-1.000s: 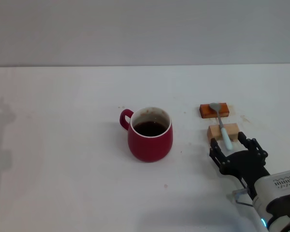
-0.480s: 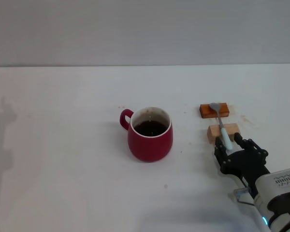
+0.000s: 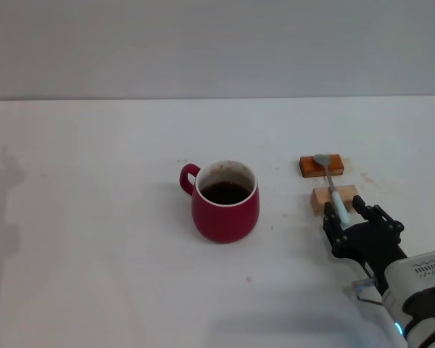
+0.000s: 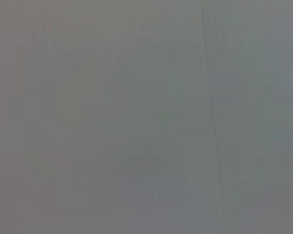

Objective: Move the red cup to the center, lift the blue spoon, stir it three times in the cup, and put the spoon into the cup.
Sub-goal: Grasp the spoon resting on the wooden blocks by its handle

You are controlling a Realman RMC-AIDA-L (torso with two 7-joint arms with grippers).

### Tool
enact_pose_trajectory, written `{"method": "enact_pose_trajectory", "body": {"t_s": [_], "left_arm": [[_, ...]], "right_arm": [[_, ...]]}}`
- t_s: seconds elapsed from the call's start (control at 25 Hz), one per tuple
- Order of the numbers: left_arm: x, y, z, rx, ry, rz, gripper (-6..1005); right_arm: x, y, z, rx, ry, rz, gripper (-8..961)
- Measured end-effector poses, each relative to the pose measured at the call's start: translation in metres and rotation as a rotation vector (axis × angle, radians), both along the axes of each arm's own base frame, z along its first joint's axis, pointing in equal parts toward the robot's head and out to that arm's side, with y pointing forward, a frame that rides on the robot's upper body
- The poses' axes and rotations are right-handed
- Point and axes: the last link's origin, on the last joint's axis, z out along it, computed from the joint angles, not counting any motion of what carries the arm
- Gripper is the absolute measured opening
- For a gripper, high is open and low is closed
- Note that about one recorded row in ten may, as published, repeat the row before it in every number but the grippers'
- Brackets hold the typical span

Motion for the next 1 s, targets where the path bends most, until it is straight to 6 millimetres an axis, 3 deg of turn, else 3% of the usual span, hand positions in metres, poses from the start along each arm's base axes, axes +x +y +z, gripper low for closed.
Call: {"method": "enact_pose_trajectory", "body": {"t_s": [1.0], "left_arm": [[-0.0005, -0.0014, 0.0, 0.002, 0.002, 0.0, 159]], "right_arm": [[0.0041, -0.0035, 0.0025, 0.02, 0.008, -0.021, 435]]}}
